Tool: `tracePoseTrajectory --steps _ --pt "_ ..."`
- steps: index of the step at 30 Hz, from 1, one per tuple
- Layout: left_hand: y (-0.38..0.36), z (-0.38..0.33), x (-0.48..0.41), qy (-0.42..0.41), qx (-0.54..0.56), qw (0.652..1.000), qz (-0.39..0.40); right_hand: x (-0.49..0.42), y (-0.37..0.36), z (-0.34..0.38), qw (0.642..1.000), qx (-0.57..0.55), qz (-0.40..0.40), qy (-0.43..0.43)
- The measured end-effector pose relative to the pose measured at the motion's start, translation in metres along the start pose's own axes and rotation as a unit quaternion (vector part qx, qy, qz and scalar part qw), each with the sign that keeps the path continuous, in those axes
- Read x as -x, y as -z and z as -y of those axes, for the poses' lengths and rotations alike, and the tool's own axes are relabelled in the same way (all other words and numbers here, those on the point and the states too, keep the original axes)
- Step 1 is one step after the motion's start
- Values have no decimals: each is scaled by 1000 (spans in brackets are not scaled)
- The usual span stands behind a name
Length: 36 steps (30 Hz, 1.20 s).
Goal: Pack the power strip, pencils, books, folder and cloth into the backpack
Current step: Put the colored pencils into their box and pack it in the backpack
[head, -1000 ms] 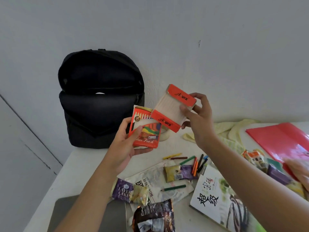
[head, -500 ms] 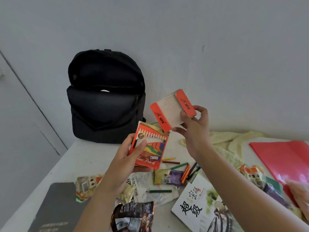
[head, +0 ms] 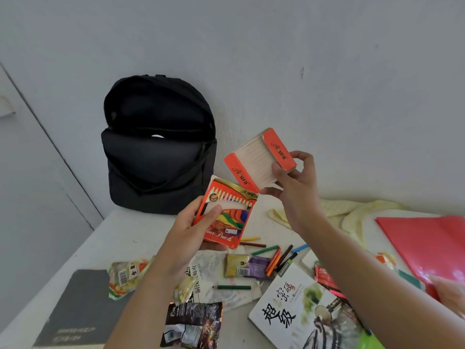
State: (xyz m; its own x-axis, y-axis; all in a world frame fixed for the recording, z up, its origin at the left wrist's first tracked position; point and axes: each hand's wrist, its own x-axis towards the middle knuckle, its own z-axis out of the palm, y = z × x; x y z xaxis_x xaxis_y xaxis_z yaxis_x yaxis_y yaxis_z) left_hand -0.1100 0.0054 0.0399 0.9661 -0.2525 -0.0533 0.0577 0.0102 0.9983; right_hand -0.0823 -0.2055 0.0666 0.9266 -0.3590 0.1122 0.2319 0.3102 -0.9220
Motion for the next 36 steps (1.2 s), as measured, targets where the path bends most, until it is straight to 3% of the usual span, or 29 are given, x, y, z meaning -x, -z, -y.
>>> tracePoseTrajectory --steps 7,12,19,24,27,32,36 --pt "11 -6 -3 0 5 1000 5 -2 -11 7 993 76 80 40" --pt "15 -8 -8 12 13 1000 7 -2 -23 11 966 193 143 100" --pt "13 -9 -16 22 47 998 38 -8 -23 12 958 249 95 110" --pt "8 -12 -24 30 78 995 52 -8 -20 3 953 247 166 60" --pt "8 -17 -30 30 61 996 55 -9 -17 1 942 271 187 65" --pt "12 -18 -40 21 10 998 57 -17 -14 1 931 316 156 93" --pt "16 -10 -38 31 -9 997 75 -15 -14 -5 941 297 151 54"
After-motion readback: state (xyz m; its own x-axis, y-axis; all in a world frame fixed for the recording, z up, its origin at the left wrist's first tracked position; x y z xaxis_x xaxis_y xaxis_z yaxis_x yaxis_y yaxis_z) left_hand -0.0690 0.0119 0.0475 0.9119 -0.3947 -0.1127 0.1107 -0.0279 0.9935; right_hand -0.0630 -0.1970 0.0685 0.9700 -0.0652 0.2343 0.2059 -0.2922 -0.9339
